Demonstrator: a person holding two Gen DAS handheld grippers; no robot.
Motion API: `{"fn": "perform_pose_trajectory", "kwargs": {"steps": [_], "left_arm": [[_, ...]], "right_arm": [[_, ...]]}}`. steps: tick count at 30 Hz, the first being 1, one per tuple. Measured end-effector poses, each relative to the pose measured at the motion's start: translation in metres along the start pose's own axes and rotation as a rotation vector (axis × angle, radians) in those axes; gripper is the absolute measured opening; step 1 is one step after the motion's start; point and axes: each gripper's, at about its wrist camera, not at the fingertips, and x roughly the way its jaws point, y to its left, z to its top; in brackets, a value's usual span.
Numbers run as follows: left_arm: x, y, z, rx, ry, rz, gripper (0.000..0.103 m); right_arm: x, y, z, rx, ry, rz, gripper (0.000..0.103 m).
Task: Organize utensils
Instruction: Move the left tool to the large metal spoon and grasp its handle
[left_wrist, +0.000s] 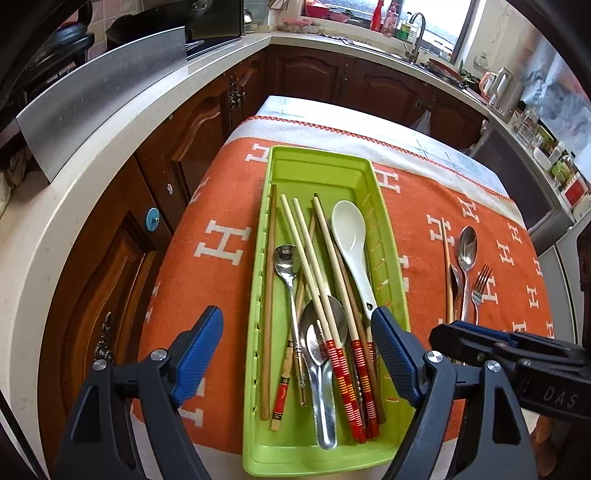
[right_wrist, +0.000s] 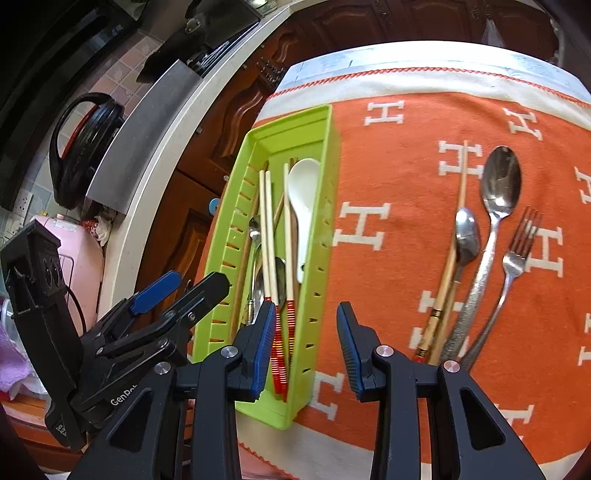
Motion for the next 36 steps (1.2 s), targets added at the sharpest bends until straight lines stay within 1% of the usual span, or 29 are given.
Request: {"fn": "perform_pose_trajectory", "kwargs": {"steps": [7, 14, 19, 23, 27, 29, 31, 33, 35, 36], "left_arm": [[-0.001, -0.022, -0.001, 0.050, 0.020, -0.008, 0.081], [-0.001, -0.060, 0.000, 0.126, 0.035, -0.054, 0.081], [-0.001, -0.089, 0.005, 0.177, 0.010, -0.071, 0.081], [0.003, -0.114, 0.008, 0.204, 0.000, -0.095, 0.081], [0.014, -0.137, 0.010, 0.235, 0.013, -0.103, 0.081], [0.021, -0.149, 0.011, 0.257, 0.018, -0.111, 0.075], [0.029, -0.163, 0.012, 0.283, 0.028, -0.116, 0.070], [0.038, -0.174, 0.015, 0.298, 0.041, -0.125, 0.063], [0.051, -0.184, 0.019, 0.313, 0.067, -0.141, 0.051], [0.057, -0.188, 0.021, 0.313, 0.082, -0.147, 0.048]], "right_arm": [[-0.021, -0.027, -0.003, 0.044, -0.052, -0.030, 0.035], [-0.052, -0.071, -0.007, 0.103, -0.139, -0.083, 0.034], [-0.074, -0.106, -0.013, 0.147, -0.199, -0.135, 0.034], [-0.085, -0.131, -0.020, 0.169, -0.214, -0.165, 0.034], [-0.087, -0.150, -0.027, 0.181, -0.210, -0.157, 0.034], [-0.087, -0.156, -0.029, 0.185, -0.210, -0.149, 0.034], [-0.087, -0.161, -0.030, 0.187, -0.213, -0.142, 0.034], [-0.087, -0.167, -0.030, 0.189, -0.215, -0.135, 0.034], [-0.085, -0.172, -0.030, 0.194, -0.215, -0.127, 0.035], [-0.084, -0.175, -0.030, 0.196, -0.214, -0.120, 0.035]]}}
